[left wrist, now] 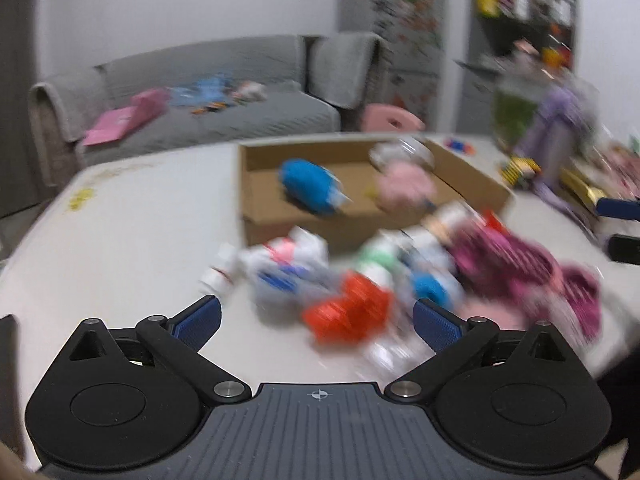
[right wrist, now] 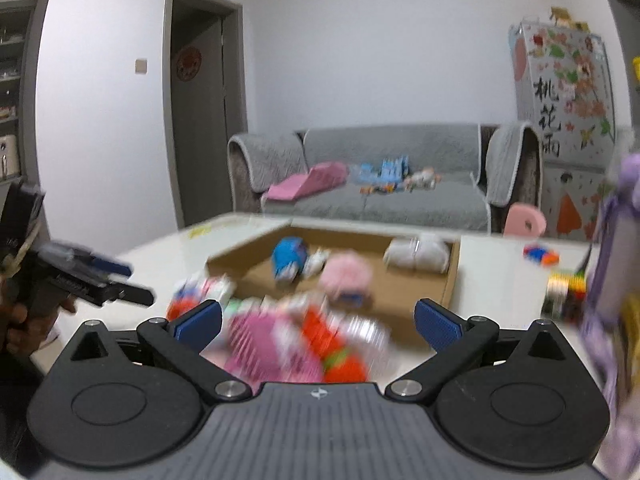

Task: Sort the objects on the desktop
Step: 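Move both tools back toward the remaining pile of socks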

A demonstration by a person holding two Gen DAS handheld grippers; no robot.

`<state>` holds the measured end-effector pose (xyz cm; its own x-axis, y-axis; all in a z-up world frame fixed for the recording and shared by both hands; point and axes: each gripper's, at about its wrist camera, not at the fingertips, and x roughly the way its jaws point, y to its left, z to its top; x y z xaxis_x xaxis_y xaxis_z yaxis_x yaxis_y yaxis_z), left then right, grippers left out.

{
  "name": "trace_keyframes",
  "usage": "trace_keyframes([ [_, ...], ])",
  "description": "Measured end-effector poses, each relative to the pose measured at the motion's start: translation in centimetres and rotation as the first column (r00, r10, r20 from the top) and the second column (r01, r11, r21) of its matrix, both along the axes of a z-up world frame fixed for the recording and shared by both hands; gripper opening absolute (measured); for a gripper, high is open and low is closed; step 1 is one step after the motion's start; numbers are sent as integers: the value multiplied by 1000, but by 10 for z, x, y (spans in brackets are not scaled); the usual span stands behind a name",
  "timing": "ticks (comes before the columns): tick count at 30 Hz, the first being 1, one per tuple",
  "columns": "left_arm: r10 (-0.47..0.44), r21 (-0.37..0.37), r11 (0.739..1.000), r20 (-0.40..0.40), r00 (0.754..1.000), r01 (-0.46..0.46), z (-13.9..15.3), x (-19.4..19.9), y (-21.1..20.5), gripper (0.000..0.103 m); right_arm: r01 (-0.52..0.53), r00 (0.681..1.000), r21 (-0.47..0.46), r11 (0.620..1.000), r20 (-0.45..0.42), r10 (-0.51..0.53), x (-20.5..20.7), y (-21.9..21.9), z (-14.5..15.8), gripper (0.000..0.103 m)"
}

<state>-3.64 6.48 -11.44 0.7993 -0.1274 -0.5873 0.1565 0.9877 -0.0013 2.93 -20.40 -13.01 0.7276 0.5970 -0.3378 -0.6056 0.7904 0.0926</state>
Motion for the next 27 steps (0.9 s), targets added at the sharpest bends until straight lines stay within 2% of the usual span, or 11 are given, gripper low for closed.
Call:
trace_keyframes([
  [3,-43,5,999,-25,999,43,-11,-5,-15,103,-13,1000,-52,999,-11,13,-6,13,-10,102],
  [5,-48,37,998,-39,998,50,-20,-6,-24,103,-24,1000,-84,996,4,24,-5,25,-12,102],
  [8,-59,46,997,-67,996,62,-28,-2,-29,103,-44,999,-119,992,-9,43,1,41,-20,102],
  [17,97,63,994,-145,985,-88,-46,15,-14,103,-31,1000,-173,984,-12,29,19,61,-31,102],
  [20,128,47,991,-148,981,-122,-46,17,-9,103,-26,1000,-190,981,-18,23,21,63,-36,102],
  [22,155,62,987,-139,978,-148,-45,16,-7,103,-33,999,-199,979,-17,30,20,65,-37,102],
  [27,136,25,991,-113,984,-134,-38,12,-7,103,-42,999,-222,974,-12,40,-2,61,-45,102],
])
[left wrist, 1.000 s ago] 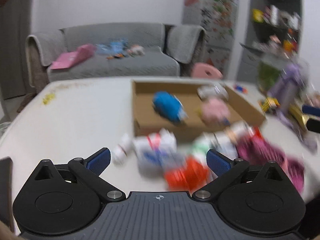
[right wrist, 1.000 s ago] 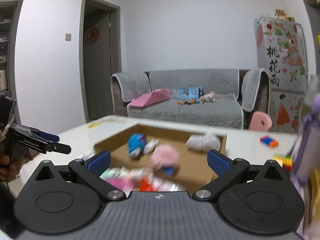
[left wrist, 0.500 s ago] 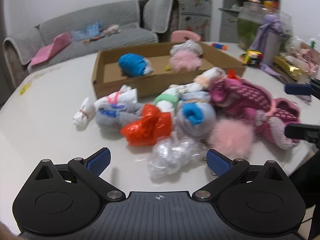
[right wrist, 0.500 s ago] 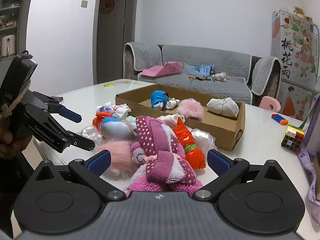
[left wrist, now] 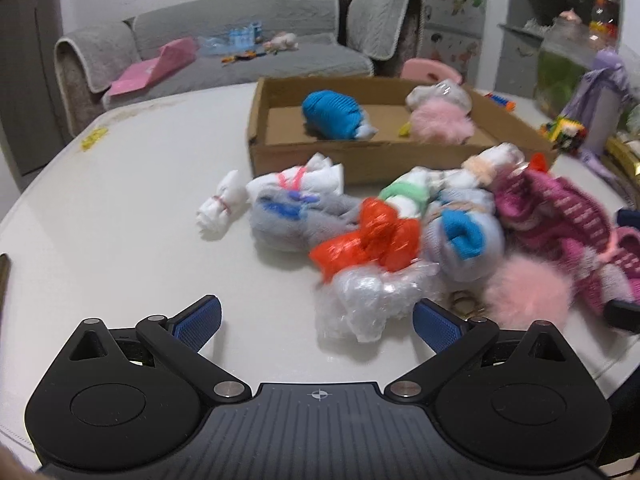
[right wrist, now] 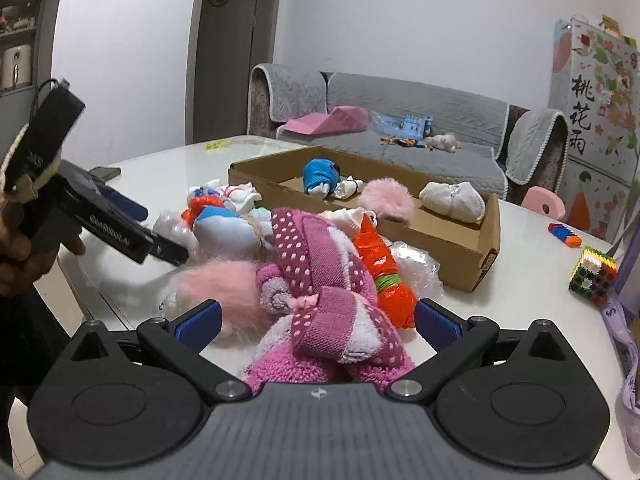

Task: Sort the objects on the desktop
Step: 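Move both tools back toward the remaining pile of socks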

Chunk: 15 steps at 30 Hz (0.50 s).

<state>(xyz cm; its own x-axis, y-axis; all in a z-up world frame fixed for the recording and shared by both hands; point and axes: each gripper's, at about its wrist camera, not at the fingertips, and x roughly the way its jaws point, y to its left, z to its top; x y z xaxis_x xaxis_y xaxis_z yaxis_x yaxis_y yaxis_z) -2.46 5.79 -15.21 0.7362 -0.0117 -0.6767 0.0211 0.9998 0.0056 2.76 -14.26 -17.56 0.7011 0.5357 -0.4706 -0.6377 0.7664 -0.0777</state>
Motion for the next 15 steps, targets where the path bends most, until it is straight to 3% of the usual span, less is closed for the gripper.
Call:
trace_keyframes([
  [7,-26,-19,999,1,1000,26,-3,7,-11,102,16,999,-12,1000,-32,-17,5,4,-4,102],
  [15,-61,10,998,-3,998,61,-8,6,-23,96,20,999,-18,1000,-43,-21,5,7,-5,101],
])
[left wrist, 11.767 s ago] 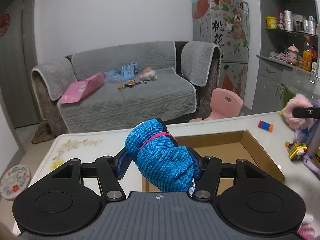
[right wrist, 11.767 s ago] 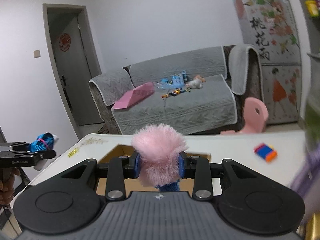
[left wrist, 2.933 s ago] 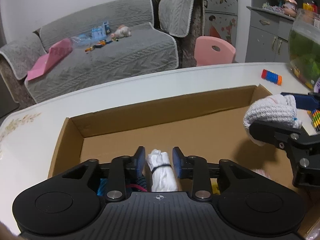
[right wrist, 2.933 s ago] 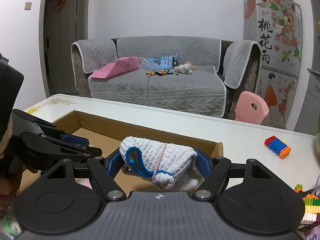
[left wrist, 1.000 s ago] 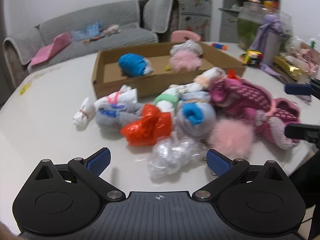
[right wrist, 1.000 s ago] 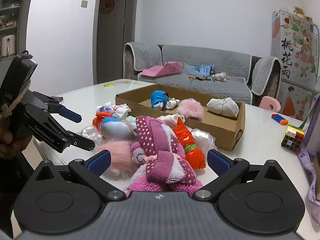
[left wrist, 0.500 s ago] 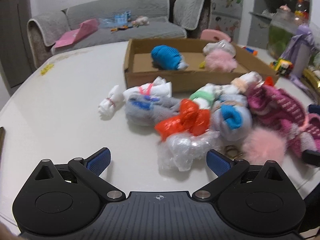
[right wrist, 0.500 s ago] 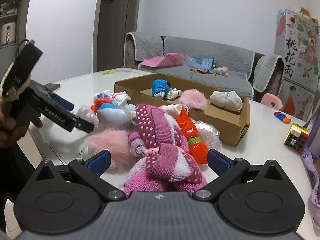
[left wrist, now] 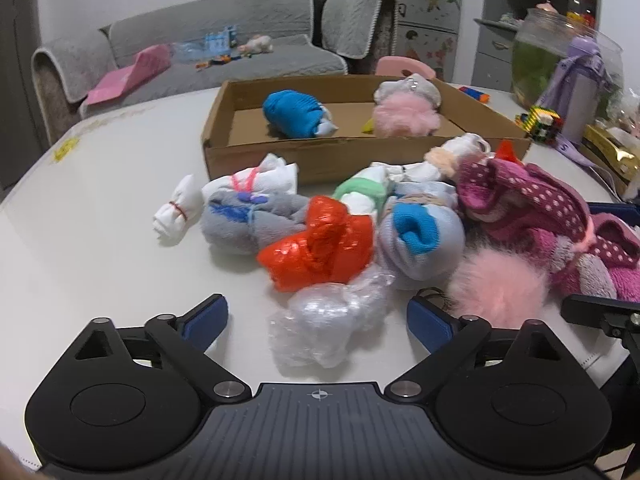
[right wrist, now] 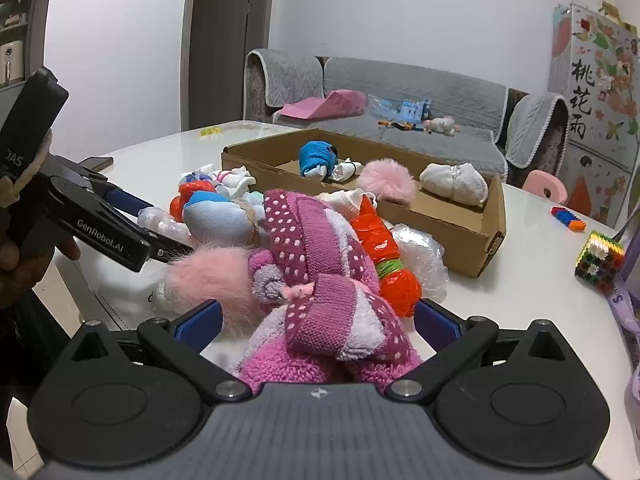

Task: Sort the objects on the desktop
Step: 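Move both tools back toward the remaining pile of socks, then grasp the clear plastic bag with the left tool while the right tool grasps the pink mittens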

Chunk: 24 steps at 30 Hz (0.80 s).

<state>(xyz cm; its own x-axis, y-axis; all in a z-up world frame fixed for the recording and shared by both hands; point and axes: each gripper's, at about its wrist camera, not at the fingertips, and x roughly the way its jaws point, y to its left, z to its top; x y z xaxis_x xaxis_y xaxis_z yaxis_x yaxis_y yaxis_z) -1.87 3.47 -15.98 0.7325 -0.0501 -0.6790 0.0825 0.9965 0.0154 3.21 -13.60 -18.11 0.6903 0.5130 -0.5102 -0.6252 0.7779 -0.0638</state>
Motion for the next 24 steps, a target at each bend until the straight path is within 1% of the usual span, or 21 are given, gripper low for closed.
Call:
trace_keyframes([
  [3,-26,-1,1000,8,1000,26,1,-2,-4,87,0,1000,-5,1000,-8,0,0,2,-1,98],
  [4,-34,-5,999,10,999,34,1,-2,-5,79,0,1000,-4,1000,-12,0,1,2,-1,93],
  [5,-39,-4,999,17,999,39,2,-3,-7,69,-1,1000,-1,1000,-23,1,1,2,-1,85],
  [6,-39,-3,999,23,999,39,3,-4,-8,63,-2,999,3,1000,-38,2,3,2,-2,83],
  [7,-42,-6,999,23,999,42,4,-4,-8,54,8,999,1,1000,-50,-8,5,1,-3,76],
  [8,-43,-11,999,21,999,43,4,-4,-8,52,17,998,-2,1000,-60,-17,7,1,-4,72],
  [10,-40,-11,999,22,999,41,4,-5,-7,51,24,996,17,1000,-87,-23,10,-3,-4,70],
  [12,-38,-2,999,25,999,38,5,-6,-8,49,26,995,26,999,-92,-24,10,-5,-3,69],
  [17,-39,2,999,31,999,39,7,-10,-8,47,28,995,45,999,-95,-24,9,-9,-1,62],
  [20,-31,-16,999,38,999,32,11,-14,-5,47,28,994,60,998,-106,-21,9,-13,0,62],
  [24,-17,-26,1000,25,1000,18,14,-20,-1,47,30,994,78,997,-110,-21,9,-17,2,61],
])
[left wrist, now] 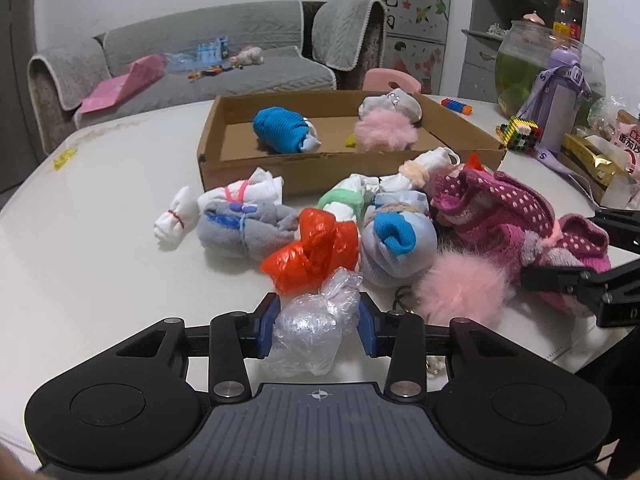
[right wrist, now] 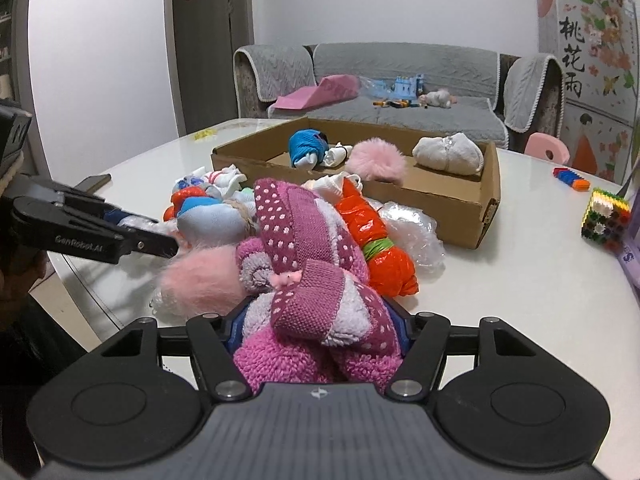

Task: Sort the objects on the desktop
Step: 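Grasp the clear plastic bag with the left tool while the right tool grasps the pink mittens, then lift and carry the clear bag and pink mittens over the cardboard tray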

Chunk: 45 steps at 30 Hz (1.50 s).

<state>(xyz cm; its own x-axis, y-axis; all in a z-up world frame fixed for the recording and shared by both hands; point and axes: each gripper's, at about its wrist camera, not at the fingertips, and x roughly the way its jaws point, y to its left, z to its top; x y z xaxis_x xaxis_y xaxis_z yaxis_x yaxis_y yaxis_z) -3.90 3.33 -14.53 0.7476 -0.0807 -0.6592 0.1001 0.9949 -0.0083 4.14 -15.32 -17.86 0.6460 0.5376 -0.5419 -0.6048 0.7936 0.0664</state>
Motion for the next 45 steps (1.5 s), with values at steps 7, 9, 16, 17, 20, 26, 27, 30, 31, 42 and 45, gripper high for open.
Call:
trace_keyframes([
  [7,16,-11,1000,23,1000,-15,13,-13,5,47,9,1000,58,998,-3,-9,2,-9,6,59],
  [9,26,-2,1000,32,999,-26,17,-14,8,47,13,1000,63,998,-10,-12,4,-11,6,59],
  [16,41,6,999,53,998,-41,30,-17,10,47,22,999,84,996,-46,-18,10,-16,4,55],
  [17,43,8,999,57,997,-43,33,-18,10,47,24,999,103,994,-50,-19,10,-19,6,55],
  [20,50,12,999,67,997,-51,40,-19,12,48,41,998,171,984,-63,-30,11,-31,10,55],
  [26,66,16,998,80,995,-68,50,-18,15,48,58,993,355,933,-118,-16,17,-59,18,55],
  [27,70,19,997,83,994,-72,52,-18,15,48,60,992,390,919,-123,-13,17,-65,19,55],
  [30,77,27,996,93,993,-80,59,-15,17,48,69,993,475,877,-120,-13,19,-78,26,55],
  [31,81,28,996,97,992,-85,62,-14,19,48,75,993,488,870,-113,-22,20,-81,29,55],
  [42,109,15,993,199,974,-114,132,31,28,48,118,992,531,839,-23,-125,61,-94,82,55],
  [45,112,6,993,214,970,-116,142,48,26,48,106,992,522,847,9,-129,73,-88,94,55],
])
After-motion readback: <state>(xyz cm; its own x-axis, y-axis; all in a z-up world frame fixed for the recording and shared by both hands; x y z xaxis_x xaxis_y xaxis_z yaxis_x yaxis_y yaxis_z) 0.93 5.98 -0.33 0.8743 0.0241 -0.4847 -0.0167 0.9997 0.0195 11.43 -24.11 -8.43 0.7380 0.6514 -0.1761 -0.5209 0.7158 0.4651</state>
